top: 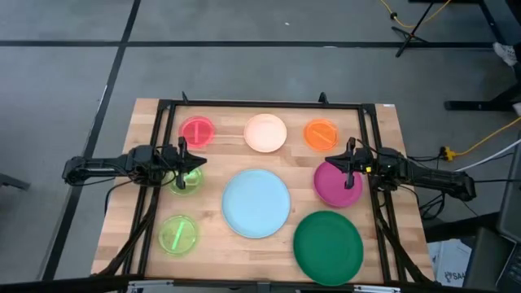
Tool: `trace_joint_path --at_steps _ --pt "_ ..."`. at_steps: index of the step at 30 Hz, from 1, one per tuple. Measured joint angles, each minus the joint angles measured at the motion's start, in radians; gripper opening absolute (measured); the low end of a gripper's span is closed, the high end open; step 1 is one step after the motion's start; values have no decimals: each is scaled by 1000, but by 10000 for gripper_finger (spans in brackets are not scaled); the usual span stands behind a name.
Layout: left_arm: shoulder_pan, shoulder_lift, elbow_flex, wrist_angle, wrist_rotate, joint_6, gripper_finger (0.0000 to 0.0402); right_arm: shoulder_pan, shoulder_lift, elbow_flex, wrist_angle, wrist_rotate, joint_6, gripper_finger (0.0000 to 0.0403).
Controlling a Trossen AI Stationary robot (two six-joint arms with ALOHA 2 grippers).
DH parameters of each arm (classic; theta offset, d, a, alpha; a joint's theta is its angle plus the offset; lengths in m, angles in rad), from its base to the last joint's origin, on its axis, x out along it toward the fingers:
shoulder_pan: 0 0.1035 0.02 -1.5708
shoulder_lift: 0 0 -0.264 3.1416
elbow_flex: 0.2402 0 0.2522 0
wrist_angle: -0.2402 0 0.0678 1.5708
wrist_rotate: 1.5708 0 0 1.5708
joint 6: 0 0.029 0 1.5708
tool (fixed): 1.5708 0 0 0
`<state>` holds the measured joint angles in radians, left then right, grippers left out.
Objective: Stack plastic plates
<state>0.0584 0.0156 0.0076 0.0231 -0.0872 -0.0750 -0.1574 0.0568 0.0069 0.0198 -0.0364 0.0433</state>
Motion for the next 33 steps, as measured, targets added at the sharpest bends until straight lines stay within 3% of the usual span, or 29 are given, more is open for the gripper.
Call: trace_joint_path --at_steps 8,14,22,26,33 --pt "0 0 0 0 0 4 11 0 0 0 0 0 0 3" --pt "0 0 0 27 -5 89 11 0 0 0 3 0 0 3" --pt "0 0 0 159 -21 95 11 0 0 0 8 -16 84 3" --pt "0 0 0 242 -60 146 11 0 0 0 57 26 98 3" --pt "0 16 0 313 -11 191 11 0 0 0 103 7 151 3"
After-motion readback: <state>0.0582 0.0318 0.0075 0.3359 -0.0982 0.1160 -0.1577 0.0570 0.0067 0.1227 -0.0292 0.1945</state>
